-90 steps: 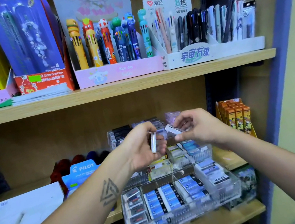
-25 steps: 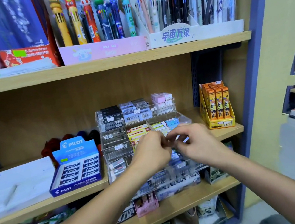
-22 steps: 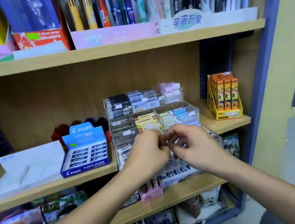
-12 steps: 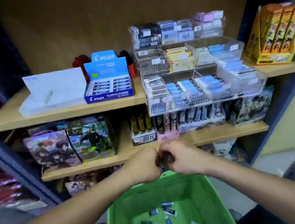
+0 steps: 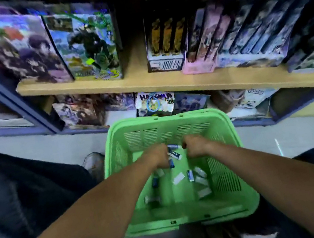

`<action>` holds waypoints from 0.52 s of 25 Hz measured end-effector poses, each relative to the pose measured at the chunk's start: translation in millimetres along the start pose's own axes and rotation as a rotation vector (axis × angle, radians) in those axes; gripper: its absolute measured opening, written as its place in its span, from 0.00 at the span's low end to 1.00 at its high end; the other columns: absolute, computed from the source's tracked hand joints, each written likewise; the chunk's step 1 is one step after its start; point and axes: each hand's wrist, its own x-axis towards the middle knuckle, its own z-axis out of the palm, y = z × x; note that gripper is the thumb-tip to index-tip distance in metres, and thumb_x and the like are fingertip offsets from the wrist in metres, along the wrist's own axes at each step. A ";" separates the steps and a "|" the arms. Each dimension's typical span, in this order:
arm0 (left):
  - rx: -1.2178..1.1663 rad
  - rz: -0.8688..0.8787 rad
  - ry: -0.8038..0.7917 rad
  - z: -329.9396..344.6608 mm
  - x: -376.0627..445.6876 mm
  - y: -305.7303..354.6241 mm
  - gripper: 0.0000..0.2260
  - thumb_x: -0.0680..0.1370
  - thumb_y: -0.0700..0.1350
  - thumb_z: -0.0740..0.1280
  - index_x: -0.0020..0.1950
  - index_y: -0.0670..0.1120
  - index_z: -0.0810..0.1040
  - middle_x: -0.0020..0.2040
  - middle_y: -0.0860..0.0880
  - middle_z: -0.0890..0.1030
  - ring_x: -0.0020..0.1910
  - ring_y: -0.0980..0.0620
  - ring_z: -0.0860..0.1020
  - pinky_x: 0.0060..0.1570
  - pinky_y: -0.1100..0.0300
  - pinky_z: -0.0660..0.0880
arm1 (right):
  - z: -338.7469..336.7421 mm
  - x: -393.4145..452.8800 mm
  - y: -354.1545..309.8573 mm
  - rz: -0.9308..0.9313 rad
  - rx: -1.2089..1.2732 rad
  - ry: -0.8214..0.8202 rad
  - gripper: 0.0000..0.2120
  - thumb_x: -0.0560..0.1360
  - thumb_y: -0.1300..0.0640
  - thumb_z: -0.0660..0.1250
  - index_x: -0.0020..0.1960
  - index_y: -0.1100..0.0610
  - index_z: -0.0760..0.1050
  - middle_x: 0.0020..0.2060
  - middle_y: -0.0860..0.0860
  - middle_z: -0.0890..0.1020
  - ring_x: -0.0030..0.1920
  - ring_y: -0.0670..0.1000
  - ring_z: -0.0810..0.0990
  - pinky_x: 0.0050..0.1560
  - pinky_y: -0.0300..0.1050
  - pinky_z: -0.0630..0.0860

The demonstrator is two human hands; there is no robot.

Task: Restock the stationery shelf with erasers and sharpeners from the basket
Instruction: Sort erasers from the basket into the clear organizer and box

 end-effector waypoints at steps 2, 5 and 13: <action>0.075 -0.053 -0.128 36.3 6.9 -24.6 0.18 0.75 0.40 0.71 0.64 0.40 0.76 0.63 0.40 0.79 0.59 0.43 0.80 0.56 0.53 0.76 | 34.5 10.8 10.4 0.045 -0.064 -0.099 0.17 0.76 0.60 0.68 0.63 0.63 0.74 0.60 0.59 0.79 0.58 0.58 0.80 0.55 0.47 0.77; 0.218 -0.041 -0.282 78.6 11.5 -52.1 0.24 0.74 0.40 0.74 0.68 0.44 0.73 0.65 0.43 0.77 0.62 0.44 0.78 0.59 0.53 0.75 | 85.1 13.3 25.9 0.095 -0.138 -0.204 0.21 0.74 0.58 0.72 0.64 0.62 0.71 0.60 0.58 0.78 0.59 0.57 0.79 0.56 0.49 0.76; 0.425 0.061 -0.358 126.5 24.8 -48.5 0.16 0.77 0.37 0.68 0.65 0.39 0.77 0.63 0.41 0.78 0.61 0.40 0.77 0.59 0.46 0.77 | 138.2 13.3 33.0 0.120 -0.265 -0.156 0.45 0.74 0.61 0.72 0.79 0.62 0.45 0.73 0.66 0.62 0.64 0.63 0.76 0.58 0.56 0.78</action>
